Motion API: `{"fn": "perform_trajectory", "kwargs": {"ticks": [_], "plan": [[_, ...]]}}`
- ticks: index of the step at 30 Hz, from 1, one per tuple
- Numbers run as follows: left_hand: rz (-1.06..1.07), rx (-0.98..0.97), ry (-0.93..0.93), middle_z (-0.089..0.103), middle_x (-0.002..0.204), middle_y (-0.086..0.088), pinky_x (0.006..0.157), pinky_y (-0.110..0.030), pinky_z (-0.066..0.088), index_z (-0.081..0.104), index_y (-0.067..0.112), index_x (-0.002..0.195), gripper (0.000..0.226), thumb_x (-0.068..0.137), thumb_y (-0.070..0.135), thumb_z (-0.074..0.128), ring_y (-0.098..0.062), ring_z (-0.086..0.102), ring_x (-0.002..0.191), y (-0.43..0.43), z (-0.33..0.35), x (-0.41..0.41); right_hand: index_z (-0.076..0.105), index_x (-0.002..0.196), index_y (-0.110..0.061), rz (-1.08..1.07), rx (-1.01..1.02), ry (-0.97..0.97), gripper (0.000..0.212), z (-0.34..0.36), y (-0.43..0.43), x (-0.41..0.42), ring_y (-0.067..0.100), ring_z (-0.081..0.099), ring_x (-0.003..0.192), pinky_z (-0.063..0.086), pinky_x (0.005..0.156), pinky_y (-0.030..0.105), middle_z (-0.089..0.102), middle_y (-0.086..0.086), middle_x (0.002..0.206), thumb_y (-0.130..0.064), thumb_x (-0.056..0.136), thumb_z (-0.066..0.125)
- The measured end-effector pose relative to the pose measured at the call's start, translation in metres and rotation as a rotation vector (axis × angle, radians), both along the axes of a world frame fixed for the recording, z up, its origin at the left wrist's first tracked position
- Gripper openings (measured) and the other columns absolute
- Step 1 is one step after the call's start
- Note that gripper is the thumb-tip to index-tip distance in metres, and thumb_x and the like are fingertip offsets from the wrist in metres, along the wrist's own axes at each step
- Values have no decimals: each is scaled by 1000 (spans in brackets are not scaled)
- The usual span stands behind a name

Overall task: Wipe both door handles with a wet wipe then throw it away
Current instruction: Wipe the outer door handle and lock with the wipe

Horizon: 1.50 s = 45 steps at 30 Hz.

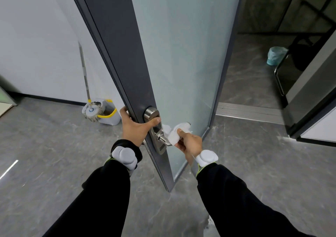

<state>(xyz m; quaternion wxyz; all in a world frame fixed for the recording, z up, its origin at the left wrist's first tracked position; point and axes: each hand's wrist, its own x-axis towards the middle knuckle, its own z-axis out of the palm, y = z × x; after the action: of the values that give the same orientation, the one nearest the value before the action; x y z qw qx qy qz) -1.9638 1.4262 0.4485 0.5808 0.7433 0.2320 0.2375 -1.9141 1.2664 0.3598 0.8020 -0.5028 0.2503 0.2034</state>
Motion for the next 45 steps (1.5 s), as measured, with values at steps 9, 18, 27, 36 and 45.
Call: {"fn": "perform_trajectory", "kwargs": {"ticks": [9, 18, 27, 36, 45], "plan": [[42, -22, 21, 63, 117, 13, 94, -32, 53, 40, 23, 129, 89, 58, 14, 94, 2, 65, 102, -3, -4, 1, 69, 85, -2, 51, 19, 23, 10, 2, -18, 36, 20, 67, 65, 57, 53, 28, 70, 13, 81, -11, 85, 73], [97, 13, 26, 61, 105, 17, 75, -7, 51, 40, 24, 123, 79, 65, 1, 88, 14, 62, 84, -9, -9, 4, 66, 90, -1, 138, -59, -8, 19, -11, -28, 61, 19, 60, 60, 55, 51, 23, 63, 14, 77, -15, 83, 76], [78, 31, 15, 64, 110, 7, 76, -10, 51, 40, 20, 122, 76, 66, 3, 87, 5, 65, 89, -10, -7, 4, 59, 76, -2, 184, -110, -61, 24, -9, -32, 62, 16, 58, 50, 55, 52, 22, 58, 11, 66, -17, 83, 76], [80, 16, 24, 64, 121, 10, 99, -39, 51, 42, 29, 128, 94, 48, 38, 91, -8, 64, 109, -4, -10, 1, 57, 71, -7, 230, -90, -42, 27, -5, -26, 39, 22, 54, 68, 58, 60, 26, 53, 13, 76, -17, 77, 82], [49, 32, 23, 62, 121, 7, 98, -44, 52, 39, 29, 126, 97, 47, 42, 93, -12, 63, 111, 3, -11, -1, 65, 102, 13, 279, -58, -8, 47, -2, 2, -14, 22, 72, 68, 59, 61, 29, 74, 20, 87, -13, 70, 87]]}}
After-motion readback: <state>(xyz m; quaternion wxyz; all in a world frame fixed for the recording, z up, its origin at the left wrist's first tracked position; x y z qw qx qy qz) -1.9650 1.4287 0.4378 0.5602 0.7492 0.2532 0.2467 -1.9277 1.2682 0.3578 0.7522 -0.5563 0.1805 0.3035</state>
